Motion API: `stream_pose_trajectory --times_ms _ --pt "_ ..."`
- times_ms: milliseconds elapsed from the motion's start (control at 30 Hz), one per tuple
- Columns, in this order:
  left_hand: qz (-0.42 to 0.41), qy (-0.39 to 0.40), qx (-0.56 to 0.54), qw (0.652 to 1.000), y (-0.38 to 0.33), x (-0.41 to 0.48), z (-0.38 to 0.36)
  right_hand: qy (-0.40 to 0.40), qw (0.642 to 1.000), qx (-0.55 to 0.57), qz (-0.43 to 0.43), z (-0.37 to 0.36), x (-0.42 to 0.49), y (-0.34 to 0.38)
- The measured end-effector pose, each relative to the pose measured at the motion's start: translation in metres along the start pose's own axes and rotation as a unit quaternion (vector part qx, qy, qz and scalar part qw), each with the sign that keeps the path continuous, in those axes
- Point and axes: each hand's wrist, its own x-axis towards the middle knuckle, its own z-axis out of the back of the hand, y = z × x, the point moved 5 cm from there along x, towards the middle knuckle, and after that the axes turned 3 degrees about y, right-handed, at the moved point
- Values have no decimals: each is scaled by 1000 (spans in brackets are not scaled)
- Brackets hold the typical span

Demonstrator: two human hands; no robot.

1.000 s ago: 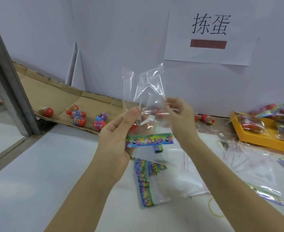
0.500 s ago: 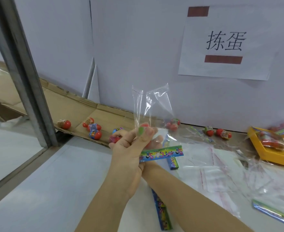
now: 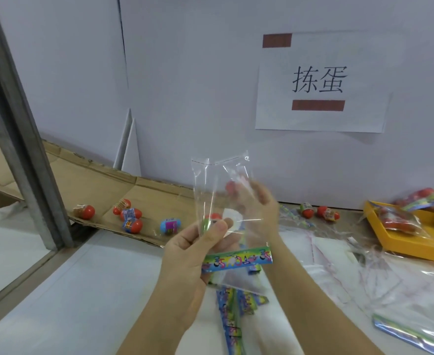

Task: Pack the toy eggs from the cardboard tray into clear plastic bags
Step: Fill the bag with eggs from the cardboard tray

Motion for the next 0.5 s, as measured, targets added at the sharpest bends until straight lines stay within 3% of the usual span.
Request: stream_pose_trajectory --times_ms 200,333,500 --pt "27 37 47 998 11 -2 -9 71 981 -102 149 23 -10 107" --pt "19 67 78 994 12 -5 -13 154 929 -254 220 9 -23 134" --pt "13 95 81 992 11 -7 -16 169 867 -409 231 9 -26 136"
